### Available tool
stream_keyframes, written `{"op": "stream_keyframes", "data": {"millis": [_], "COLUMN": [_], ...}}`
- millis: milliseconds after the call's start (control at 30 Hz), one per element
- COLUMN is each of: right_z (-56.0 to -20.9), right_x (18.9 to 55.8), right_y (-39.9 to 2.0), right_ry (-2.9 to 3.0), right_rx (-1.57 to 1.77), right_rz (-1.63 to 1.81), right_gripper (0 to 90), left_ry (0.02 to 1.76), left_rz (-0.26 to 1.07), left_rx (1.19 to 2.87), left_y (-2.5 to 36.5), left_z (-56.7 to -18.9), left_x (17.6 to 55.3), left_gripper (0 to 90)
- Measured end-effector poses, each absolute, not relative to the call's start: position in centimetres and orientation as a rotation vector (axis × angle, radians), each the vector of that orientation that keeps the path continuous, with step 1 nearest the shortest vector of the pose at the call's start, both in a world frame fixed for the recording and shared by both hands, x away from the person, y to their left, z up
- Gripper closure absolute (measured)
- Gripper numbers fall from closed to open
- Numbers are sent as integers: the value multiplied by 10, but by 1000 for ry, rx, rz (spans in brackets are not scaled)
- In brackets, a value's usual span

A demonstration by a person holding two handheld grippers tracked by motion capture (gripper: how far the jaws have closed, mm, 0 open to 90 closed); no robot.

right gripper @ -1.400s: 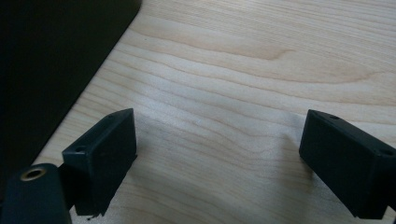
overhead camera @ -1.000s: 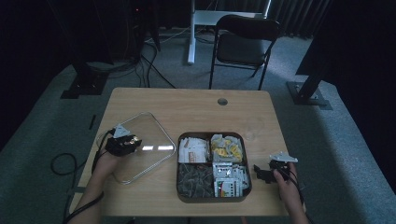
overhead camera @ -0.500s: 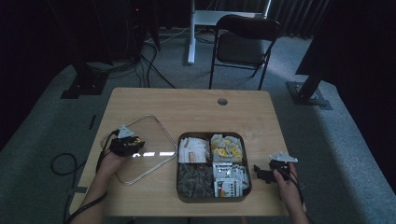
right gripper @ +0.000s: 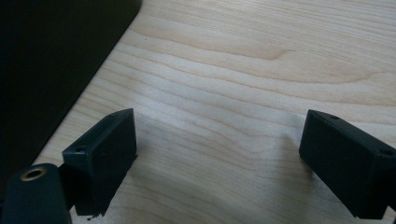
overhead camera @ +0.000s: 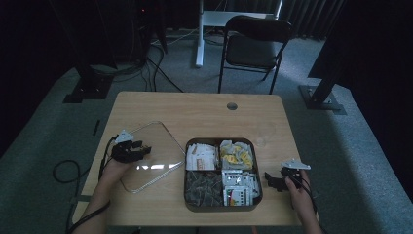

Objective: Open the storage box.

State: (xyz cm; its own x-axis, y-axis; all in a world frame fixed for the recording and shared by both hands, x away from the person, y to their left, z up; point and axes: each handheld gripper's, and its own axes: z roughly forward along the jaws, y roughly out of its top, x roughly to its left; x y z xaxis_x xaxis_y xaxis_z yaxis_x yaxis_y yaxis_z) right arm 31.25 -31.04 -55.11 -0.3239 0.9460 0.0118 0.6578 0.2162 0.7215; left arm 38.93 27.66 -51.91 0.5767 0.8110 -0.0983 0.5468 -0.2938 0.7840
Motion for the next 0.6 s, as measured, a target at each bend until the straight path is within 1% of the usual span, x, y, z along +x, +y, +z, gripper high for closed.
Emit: {"op": "stream_keyframes", "data": {"millis": [100,133,167,200,300,333,533,600], "right_z": [-551,-551,-551,-551,-551,-551,-551,-551], "right_x": [312,312,312,312,312,312,312,312], "right_y": [-310,-310,-310,-310,-310,-310,-310,-310], "right_ry": [2063,2066,2067,2067,2069,2069,2069,2069], "right_rx": [1481,1478,1478,1477,1475,1476,1476,1476], "right_rz": [890,890,891,891,892,892,892,892], "right_gripper": [106,106,106,106,106,106,106,106], "left_ry": [1087,1081,1069,1055,1041,1037,1011,998], "left_rz": [413,412,408,393,376,376,368,365], "left_rx": [1986,1989,1986,1991,2002,2000,2005,2013], "left_y": [278,278,278,278,275,275,274,272], "left_z": [-518,-517,-517,-517,-517,-517,-515,-514], "left_x": [385,384,382,381,377,375,369,367], "left_gripper": [441,396,391,350,286,271,246,198]}}
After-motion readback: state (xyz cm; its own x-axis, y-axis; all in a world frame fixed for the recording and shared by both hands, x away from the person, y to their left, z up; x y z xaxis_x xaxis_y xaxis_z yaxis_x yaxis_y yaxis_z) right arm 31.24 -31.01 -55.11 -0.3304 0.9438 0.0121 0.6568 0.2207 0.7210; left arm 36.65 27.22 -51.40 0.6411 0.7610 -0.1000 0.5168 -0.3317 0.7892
